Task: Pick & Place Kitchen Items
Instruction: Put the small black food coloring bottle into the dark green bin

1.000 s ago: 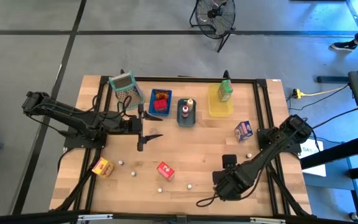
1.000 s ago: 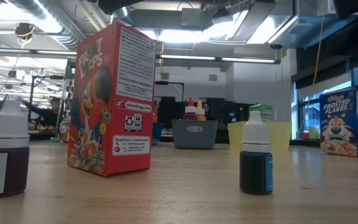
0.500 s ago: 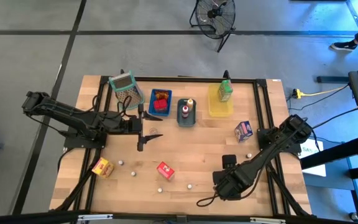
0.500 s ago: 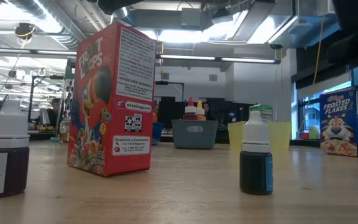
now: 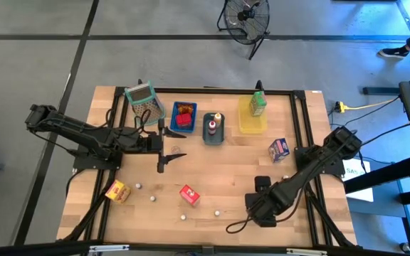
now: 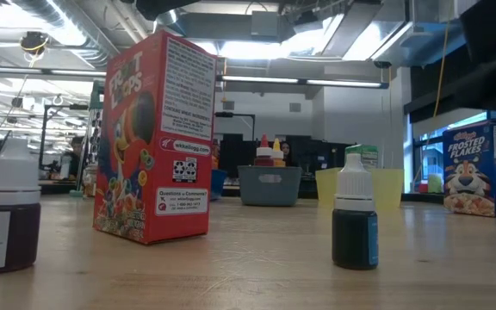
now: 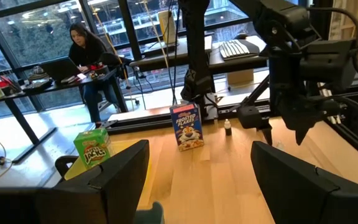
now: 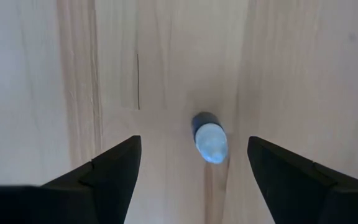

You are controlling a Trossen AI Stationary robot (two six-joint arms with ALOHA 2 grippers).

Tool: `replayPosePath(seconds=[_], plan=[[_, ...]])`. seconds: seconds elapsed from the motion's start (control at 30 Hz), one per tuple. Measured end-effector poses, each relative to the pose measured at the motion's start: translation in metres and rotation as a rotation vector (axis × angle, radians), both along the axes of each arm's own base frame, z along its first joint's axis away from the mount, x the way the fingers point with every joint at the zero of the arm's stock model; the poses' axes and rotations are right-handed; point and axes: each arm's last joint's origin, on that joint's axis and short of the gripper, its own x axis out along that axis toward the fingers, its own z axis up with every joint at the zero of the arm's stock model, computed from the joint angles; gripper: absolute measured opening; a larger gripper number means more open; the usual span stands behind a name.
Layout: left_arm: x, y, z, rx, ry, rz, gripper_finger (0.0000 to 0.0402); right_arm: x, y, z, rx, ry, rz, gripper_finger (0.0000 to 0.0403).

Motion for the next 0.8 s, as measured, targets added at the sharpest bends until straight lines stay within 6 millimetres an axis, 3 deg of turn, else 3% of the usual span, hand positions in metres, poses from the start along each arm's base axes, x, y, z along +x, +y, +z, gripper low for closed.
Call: replayPosePath(seconds=[0.8], plan=[[-0.0001,0.0000,0.0001,0.007,0.000,-0.001,0.0278,-0.0003,-0.0102,-0.0017,0.056,0.007,-0.001,0.0281]])
